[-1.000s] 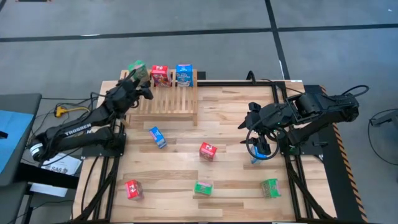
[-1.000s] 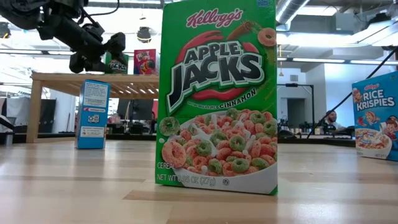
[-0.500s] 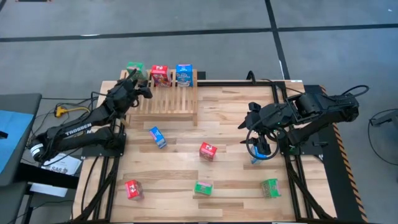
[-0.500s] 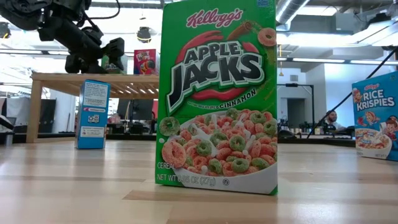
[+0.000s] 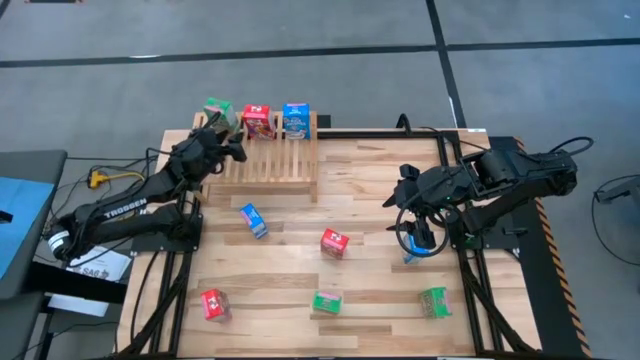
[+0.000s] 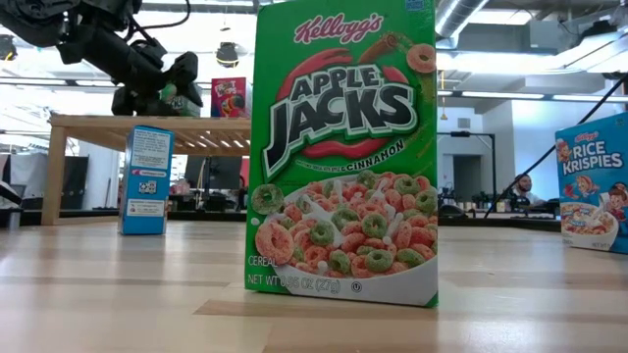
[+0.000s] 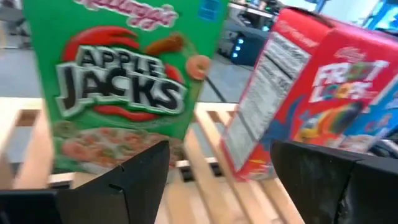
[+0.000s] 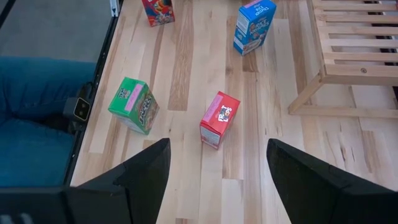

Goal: Stack cereal on shelf
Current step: Put the top right green cereal box on the shelf

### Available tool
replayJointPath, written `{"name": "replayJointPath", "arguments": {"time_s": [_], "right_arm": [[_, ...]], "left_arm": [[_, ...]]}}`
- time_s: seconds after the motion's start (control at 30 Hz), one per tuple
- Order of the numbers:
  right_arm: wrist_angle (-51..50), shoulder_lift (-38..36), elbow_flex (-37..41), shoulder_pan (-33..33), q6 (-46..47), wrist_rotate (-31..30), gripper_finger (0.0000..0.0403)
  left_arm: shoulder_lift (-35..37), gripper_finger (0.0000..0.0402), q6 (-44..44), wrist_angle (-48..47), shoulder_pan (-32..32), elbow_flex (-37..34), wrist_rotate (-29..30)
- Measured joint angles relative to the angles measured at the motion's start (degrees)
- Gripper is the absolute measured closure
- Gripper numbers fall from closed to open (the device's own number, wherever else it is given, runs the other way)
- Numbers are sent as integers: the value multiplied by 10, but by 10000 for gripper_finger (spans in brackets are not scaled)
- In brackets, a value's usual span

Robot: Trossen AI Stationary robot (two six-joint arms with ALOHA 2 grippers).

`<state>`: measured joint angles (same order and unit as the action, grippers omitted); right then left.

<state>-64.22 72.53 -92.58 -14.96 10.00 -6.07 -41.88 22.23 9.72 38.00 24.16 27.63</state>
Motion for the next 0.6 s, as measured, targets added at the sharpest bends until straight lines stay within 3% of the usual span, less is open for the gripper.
{"name": "replayJointPath", "arguments": {"time_s": [0.37, 0.6], "right_arm": [[0, 0, 0, 0, 0, 0, 110], [0, 0, 0, 0, 0, 0, 110]], "left_arm": [[-76, 132, 1, 72, 0, 0, -15], [-69, 132, 1, 74, -10, -1, -15]]}}
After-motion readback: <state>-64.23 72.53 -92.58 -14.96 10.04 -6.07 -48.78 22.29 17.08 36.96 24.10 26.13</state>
